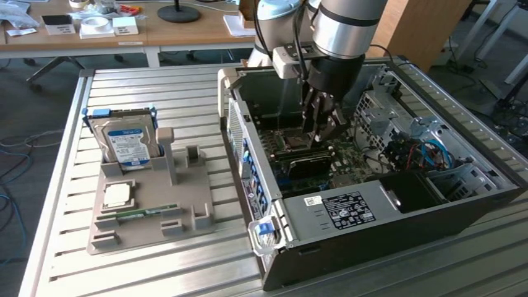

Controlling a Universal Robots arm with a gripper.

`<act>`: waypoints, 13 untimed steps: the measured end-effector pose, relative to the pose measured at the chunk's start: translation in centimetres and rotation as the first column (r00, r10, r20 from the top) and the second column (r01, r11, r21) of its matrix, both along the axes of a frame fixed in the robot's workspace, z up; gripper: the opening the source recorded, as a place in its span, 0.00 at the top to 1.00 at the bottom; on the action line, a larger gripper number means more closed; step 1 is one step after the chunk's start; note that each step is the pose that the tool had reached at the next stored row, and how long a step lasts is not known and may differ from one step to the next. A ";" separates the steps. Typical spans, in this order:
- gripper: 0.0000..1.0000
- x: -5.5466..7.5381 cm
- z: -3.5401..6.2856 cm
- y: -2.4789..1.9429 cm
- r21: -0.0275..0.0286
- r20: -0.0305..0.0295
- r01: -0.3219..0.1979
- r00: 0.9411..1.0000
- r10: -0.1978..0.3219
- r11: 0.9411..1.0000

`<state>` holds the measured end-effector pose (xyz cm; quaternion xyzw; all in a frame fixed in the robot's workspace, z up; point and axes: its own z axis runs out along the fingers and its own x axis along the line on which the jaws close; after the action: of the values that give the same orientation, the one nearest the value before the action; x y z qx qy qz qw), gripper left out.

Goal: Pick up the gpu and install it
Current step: 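Press down on the gpu until it lock into place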

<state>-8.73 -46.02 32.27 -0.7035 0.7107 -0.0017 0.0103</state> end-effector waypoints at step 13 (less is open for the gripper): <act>0.68 0.0 0.00 0.00 0.000 0.000 0.000 1.000 0.000 1.000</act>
<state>-8.73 -46.02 32.27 -0.7035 0.7107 -0.0017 0.0103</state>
